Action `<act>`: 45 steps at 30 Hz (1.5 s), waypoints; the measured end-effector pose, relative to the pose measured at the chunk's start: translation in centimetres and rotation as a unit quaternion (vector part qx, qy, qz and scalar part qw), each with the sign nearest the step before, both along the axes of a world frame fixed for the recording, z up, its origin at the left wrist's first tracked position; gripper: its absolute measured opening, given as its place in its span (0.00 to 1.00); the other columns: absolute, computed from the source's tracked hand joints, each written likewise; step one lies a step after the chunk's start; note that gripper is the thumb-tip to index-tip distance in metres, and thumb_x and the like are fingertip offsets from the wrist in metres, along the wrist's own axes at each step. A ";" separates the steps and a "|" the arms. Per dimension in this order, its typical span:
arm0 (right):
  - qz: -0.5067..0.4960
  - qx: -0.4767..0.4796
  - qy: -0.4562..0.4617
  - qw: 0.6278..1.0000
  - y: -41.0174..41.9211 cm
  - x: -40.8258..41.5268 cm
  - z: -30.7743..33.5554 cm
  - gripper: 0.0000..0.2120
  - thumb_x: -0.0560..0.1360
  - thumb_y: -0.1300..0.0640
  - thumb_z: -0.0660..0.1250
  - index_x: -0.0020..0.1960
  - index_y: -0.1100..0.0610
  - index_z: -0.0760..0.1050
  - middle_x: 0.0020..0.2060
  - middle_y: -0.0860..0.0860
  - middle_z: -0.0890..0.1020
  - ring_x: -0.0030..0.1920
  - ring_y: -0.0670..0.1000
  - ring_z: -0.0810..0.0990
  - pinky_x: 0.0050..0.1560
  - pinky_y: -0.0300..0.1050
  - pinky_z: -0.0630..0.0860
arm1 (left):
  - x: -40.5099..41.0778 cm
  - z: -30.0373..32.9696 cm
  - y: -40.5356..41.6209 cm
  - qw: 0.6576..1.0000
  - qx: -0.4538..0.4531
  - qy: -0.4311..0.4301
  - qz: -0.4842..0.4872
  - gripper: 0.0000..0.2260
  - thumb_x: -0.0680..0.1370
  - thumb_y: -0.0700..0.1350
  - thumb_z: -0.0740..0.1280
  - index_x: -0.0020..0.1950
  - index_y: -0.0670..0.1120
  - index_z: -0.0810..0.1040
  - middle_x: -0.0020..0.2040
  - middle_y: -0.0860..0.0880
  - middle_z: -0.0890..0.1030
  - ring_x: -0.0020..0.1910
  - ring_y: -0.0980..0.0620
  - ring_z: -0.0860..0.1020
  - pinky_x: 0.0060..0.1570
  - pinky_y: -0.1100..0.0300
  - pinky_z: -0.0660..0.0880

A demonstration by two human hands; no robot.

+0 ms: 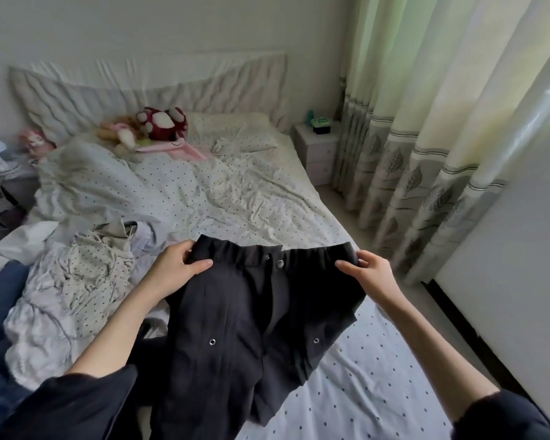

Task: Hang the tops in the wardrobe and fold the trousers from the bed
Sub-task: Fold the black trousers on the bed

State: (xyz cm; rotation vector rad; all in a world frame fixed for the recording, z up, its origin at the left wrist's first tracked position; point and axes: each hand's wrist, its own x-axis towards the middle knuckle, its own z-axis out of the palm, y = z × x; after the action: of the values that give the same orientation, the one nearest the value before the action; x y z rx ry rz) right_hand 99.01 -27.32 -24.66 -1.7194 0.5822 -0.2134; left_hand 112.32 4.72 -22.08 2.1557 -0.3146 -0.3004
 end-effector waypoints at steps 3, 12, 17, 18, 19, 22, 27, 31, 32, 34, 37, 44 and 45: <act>0.011 0.019 0.028 0.999 -0.2 3.9 -0.8 0.14 0.70 0.71 0.64 0.42 0.52 0.79 0.35 0.45 0.83 0.35 0.42 0.81 0.38 0.34 0.76 | 3.1 -1.3 -0.7 0.999 0.005 -0.001 0.035 0.07 0.74 0.41 0.70 0.48 0.50 0.76 0.46 0.51 0.82 0.50 0.48 0.80 0.51 0.53 0.75; -0.027 0.104 -0.001 0.994 -3.0 26.8 -6.1 0.16 0.76 0.64 0.65 0.63 0.58 0.71 0.52 0.52 0.79 0.45 0.47 0.78 0.40 0.35 0.71 | 23.7 -6.1 -6.8 0.985 0.032 -0.061 0.158 0.16 0.77 0.41 0.66 0.64 0.45 0.73 0.57 0.43 0.79 0.55 0.46 0.76 0.51 0.60 0.69; 0.082 0.105 0.127 0.983 -2.0 29.6 -14.2 0.31 0.77 0.61 0.65 0.76 0.55 0.54 0.73 0.55 0.63 0.70 0.53 0.65 0.56 0.41 0.66 | 25.3 -13.9 -7.6 0.988 0.103 0.038 0.106 0.20 0.77 0.38 0.64 0.69 0.42 0.68 0.65 0.42 0.74 0.63 0.45 0.73 0.64 0.57 0.66; 0.101 0.107 0.158 0.976 -1.3 28.9 -15.8 0.30 0.78 0.61 0.64 0.75 0.56 0.56 0.72 0.55 0.64 0.69 0.52 0.67 0.55 0.41 0.67 | 24.3 -15.5 -7.4 0.986 0.126 0.063 0.086 0.18 0.77 0.38 0.64 0.67 0.42 0.70 0.64 0.42 0.75 0.62 0.46 0.74 0.62 0.59 0.67; 0.119 0.112 0.181 0.970 -0.7 28.1 -17.3 0.27 0.78 0.61 0.63 0.74 0.57 0.58 0.69 0.55 0.68 0.64 0.51 0.71 0.51 0.38 0.69 | 23.2 -17.0 -7.1 0.984 0.143 0.084 0.064 0.16 0.77 0.38 0.64 0.65 0.42 0.73 0.63 0.43 0.76 0.60 0.47 0.75 0.59 0.61 0.68; 0.099 0.125 0.227 0.961 1.3 25.2 -20.9 0.12 0.78 0.63 0.62 0.61 0.56 0.70 0.45 0.47 0.77 0.39 0.40 0.74 0.30 0.29 0.72 | 19.4 -20.5 -6.3 0.972 0.176 0.153 0.030 0.09 0.78 0.42 0.64 0.57 0.45 0.79 0.54 0.46 0.80 0.51 0.50 0.78 0.50 0.64 0.71; 0.049 0.106 0.264 0.957 4.0 20.3 -24.4 0.14 0.76 0.64 0.61 0.61 0.61 0.72 0.49 0.53 0.78 0.46 0.51 0.77 0.49 0.44 0.74 | 12.7 -22.8 -5.5 0.956 0.220 0.194 0.005 0.07 0.78 0.51 0.64 0.42 0.50 0.77 0.38 0.54 0.79 0.39 0.55 0.77 0.41 0.63 0.70; 0.006 0.166 0.285 0.944 7.0 16.2 -24.4 0.15 0.77 0.62 0.63 0.62 0.65 0.72 0.44 0.56 0.78 0.40 0.55 0.79 0.40 0.45 0.79 | 6.2 -22.3 -5.1 0.972 0.199 0.122 -0.021 0.18 0.80 0.52 0.59 0.33 0.45 0.68 0.35 0.53 0.72 0.35 0.55 0.72 0.38 0.62 0.68; 0.018 0.194 0.294 0.936 7.7 15.2 -24.3 0.14 0.78 0.60 0.64 0.60 0.65 0.73 0.43 0.56 0.79 0.38 0.54 0.79 0.38 0.43 0.78 | 4.6 -22.2 -5.0 0.977 0.182 0.109 -0.029 0.17 0.80 0.52 0.58 0.35 0.46 0.71 0.39 0.54 0.74 0.39 0.55 0.73 0.42 0.62 0.69; 0.047 0.247 0.300 0.920 9.3 12.6 -23.8 0.12 0.78 0.57 0.64 0.57 0.63 0.75 0.42 0.55 0.80 0.37 0.52 0.80 0.38 0.41 0.79 | 1.3 -22.0 -4.8 0.979 0.171 0.094 -0.056 0.16 0.79 0.55 0.58 0.45 0.45 0.78 0.49 0.54 0.76 0.50 0.55 0.74 0.52 0.59 0.71; 0.048 0.328 0.268 0.905 10.5 9.8 -23.3 0.08 0.79 0.60 0.63 0.54 0.63 0.76 0.44 0.57 0.82 0.41 0.54 0.81 0.42 0.42 0.79 | -2.7 -22.6 -4.3 0.949 0.274 0.069 -0.138 0.22 0.76 0.63 0.59 0.57 0.46 0.75 0.56 0.54 0.73 0.58 0.55 0.72 0.58 0.56 0.69; 0.055 0.394 0.207 0.894 9.9 7.7 -21.7 0.10 0.80 0.64 0.59 0.56 0.65 0.76 0.50 0.59 0.82 0.49 0.55 0.82 0.51 0.45 0.79 | -5.7 -21.7 -4.1 0.930 0.366 -0.021 -0.034 0.09 0.81 0.50 0.56 0.49 0.47 0.70 0.51 0.49 0.78 0.52 0.49 0.76 0.45 0.59 0.67; 0.047 0.397 0.206 0.893 9.7 7.2 -21.6 0.10 0.80 0.63 0.59 0.57 0.64 0.76 0.52 0.59 0.82 0.52 0.55 0.81 0.51 0.46 0.79 | -5.7 -21.0 -4.4 0.937 0.349 -0.017 -0.014 0.08 0.82 0.49 0.55 0.46 0.47 0.67 0.45 0.47 0.79 0.47 0.46 0.78 0.39 0.56 0.67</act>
State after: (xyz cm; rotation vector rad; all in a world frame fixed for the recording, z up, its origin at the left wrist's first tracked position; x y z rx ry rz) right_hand 106.23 -17.65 -46.21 -0.9762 0.7594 0.4298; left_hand 106.66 0.31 -43.04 2.8604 -0.2851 -0.4383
